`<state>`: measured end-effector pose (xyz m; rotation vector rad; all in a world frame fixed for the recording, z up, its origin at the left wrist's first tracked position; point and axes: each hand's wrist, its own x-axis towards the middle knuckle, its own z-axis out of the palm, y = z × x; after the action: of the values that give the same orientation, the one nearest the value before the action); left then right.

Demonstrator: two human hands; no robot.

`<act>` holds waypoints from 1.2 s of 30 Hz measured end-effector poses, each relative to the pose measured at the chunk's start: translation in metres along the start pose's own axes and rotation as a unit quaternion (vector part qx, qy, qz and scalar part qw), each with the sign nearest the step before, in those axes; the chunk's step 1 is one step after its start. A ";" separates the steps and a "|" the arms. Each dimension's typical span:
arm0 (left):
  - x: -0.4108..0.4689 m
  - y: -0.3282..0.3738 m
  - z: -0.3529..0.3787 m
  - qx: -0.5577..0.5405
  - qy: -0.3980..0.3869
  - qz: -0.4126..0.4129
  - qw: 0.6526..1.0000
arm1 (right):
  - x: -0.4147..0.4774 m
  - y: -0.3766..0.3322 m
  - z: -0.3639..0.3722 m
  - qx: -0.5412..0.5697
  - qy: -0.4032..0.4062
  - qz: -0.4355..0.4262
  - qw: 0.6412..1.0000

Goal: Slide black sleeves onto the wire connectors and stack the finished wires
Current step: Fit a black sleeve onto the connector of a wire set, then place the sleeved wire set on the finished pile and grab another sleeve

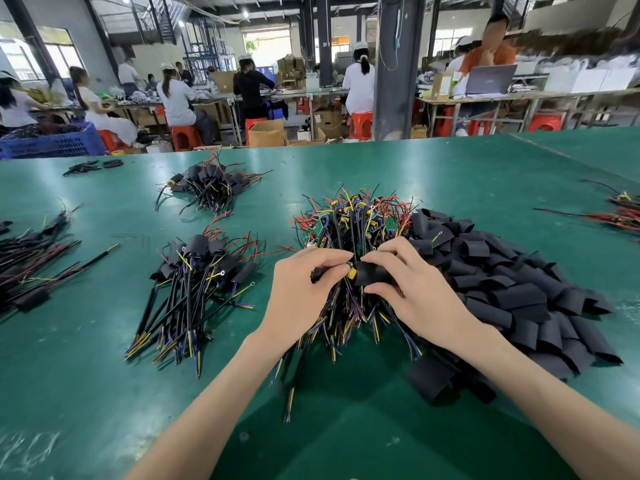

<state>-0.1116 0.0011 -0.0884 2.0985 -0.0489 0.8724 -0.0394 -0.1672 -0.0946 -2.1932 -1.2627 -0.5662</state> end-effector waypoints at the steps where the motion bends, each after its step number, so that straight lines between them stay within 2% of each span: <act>1: 0.000 0.000 0.000 -0.025 0.003 -0.024 0.999 | 0.000 -0.002 0.000 -0.018 0.005 -0.010 1.000; 5: 0.003 -0.001 -0.001 -0.118 0.004 -0.101 0.988 | 0.000 -0.005 0.000 -0.046 0.021 -0.019 0.999; 12: 0.005 -0.006 0.000 -0.168 -0.001 -0.123 0.978 | 0.000 -0.003 0.000 -0.054 0.026 -0.027 0.998; 20: 0.003 -0.008 0.002 -0.145 -0.012 -0.110 0.983 | 0.001 -0.003 -0.003 -0.016 0.014 -0.043 0.999; 25: 0.003 -0.007 0.001 -0.085 -0.026 -0.089 0.992 | 0.001 -0.003 -0.002 -0.019 0.009 -0.030 0.999; 36: 0.004 -0.009 -0.004 -0.085 -0.033 -0.105 0.990 | 0.001 0.001 -0.001 -0.027 0.018 -0.028 0.999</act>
<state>-0.1080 0.0107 -0.0902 1.9318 0.0610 0.6501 -0.0379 -0.1673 -0.0938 -2.1883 -1.3079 -0.6657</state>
